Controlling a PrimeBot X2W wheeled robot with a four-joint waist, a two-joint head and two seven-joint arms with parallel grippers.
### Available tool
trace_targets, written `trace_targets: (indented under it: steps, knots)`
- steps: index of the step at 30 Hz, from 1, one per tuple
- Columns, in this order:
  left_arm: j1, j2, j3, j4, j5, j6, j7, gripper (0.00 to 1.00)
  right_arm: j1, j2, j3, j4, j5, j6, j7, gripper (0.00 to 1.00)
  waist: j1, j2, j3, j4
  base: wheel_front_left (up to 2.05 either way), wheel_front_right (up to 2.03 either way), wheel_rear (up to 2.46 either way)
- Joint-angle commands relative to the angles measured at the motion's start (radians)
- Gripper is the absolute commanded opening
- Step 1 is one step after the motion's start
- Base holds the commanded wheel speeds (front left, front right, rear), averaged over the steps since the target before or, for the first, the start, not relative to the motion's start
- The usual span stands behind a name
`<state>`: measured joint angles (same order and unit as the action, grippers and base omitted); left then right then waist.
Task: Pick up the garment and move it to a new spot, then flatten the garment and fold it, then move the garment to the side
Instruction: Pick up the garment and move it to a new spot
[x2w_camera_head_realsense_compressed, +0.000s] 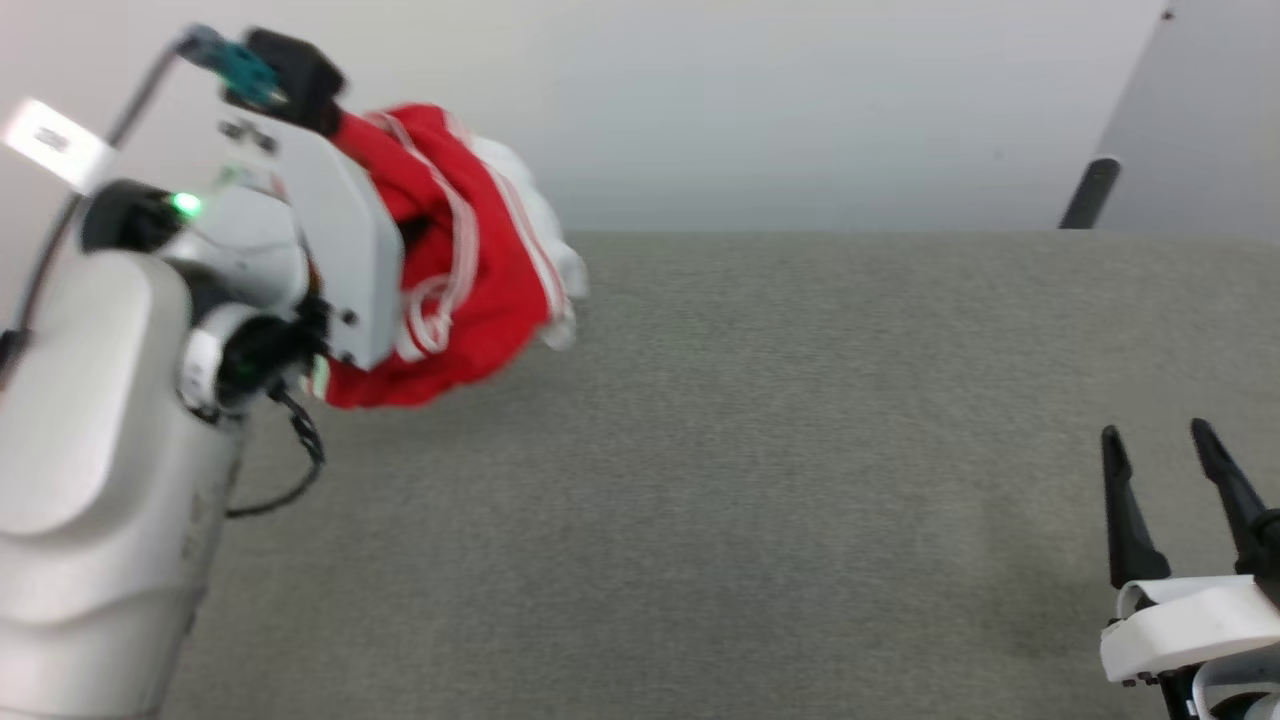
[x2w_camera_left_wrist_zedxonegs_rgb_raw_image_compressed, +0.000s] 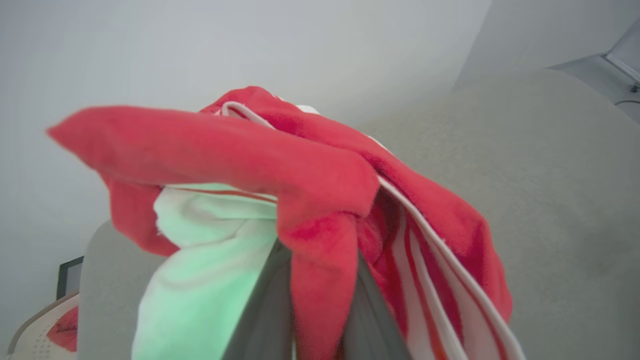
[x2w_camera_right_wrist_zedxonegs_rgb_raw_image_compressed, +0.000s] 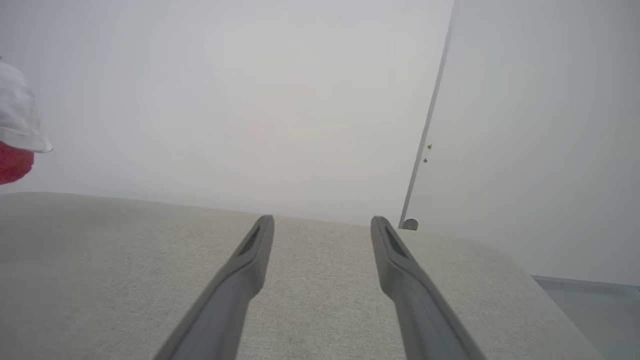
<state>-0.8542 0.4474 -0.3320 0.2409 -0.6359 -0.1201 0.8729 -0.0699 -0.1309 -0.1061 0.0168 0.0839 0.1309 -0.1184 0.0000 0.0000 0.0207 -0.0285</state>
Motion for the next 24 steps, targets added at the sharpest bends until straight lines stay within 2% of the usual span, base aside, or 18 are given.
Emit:
trace_targets:
  steps: [1,11,18,24]
  knots:
    - [0.018,-0.004,-0.004,-0.020,-0.011,0.008,0.008,0.00,0.014,0.003,-0.010,-0.006,-0.007,0.000,0.002,1.00,0.0000,0.0000,0.016,-0.059,0.00,0.00,0.00]
    - [0.127,-0.036,-0.063,-0.132,-0.019,0.040,0.056,0.00,0.029,0.039,-0.080,-0.024,-0.017,0.000,-0.006,1.00,0.0000,0.0000,0.083,-0.214,0.00,0.00,0.00]
    - [0.181,-0.055,-0.097,-0.080,-0.014,0.035,0.026,0.00,0.011,0.064,-0.080,0.002,-0.010,0.000,-0.027,1.00,0.0000,0.0000,0.130,-0.299,0.00,0.00,0.00]
    - [0.194,-0.064,-0.138,0.023,0.003,0.019,-0.006,0.00,-0.011,0.072,-0.064,0.045,-0.001,0.000,-0.053,1.00,0.0000,0.0000,0.155,-0.339,0.00,0.00,0.00]
